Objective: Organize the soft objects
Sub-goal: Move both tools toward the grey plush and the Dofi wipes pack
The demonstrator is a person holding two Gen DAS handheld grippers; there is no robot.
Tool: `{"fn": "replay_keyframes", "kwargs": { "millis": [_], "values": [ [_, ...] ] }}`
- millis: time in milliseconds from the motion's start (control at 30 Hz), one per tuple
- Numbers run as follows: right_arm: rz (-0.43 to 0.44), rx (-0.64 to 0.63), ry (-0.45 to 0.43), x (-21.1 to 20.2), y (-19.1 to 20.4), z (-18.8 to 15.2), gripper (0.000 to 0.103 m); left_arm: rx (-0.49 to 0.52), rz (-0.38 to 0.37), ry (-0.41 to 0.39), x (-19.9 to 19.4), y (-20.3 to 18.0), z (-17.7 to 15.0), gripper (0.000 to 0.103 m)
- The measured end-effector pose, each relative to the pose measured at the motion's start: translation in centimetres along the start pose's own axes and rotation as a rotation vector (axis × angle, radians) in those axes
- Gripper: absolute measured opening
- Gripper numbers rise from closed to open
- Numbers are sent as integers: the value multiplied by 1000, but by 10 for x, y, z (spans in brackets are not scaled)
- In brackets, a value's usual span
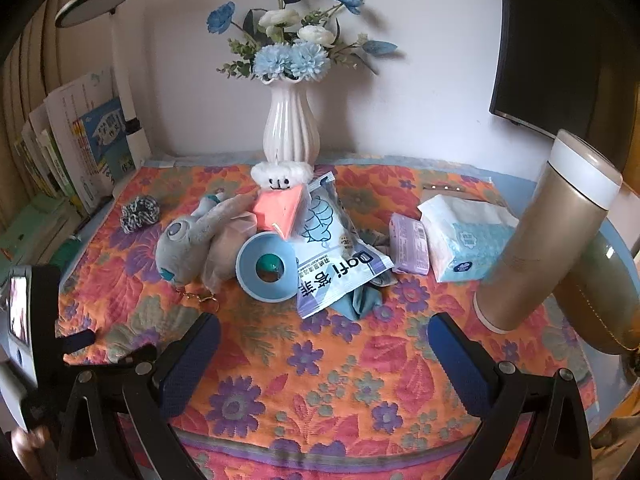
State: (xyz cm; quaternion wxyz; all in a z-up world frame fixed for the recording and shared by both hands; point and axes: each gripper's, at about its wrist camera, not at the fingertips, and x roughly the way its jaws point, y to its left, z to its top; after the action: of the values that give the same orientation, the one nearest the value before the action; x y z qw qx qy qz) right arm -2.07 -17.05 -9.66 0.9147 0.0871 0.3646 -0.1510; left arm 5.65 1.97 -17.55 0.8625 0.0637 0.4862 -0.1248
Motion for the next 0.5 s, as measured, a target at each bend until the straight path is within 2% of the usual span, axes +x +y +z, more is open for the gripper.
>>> {"fn": "replay_keyframes", "kwargs": {
  "millis": [67, 100, 200, 333, 433, 500],
  "values": [
    [3, 9, 0, 0, -3, 1, 103, -25, -17, 21, -7, 0, 1, 102],
    [10, 12, -5, -2, -5, 2, 103, -38, -24, 8, -16, 4, 6, 102],
    [23, -2, -33, -12, -5, 13, 103, 6, 8, -126, -62, 7, 42, 102],
    [35, -12, -92, -28, -4, 31, 103, 81, -22, -315, -131, -7, 76, 102],
    [28, -18, -131, -38, -4, 40, 103, 106, -44, -405, -157, -14, 97, 103],
    [28, -18, -134, -38, -8, 41, 103, 116, -74, -429, -157, -19, 98, 103]
  ]
}}
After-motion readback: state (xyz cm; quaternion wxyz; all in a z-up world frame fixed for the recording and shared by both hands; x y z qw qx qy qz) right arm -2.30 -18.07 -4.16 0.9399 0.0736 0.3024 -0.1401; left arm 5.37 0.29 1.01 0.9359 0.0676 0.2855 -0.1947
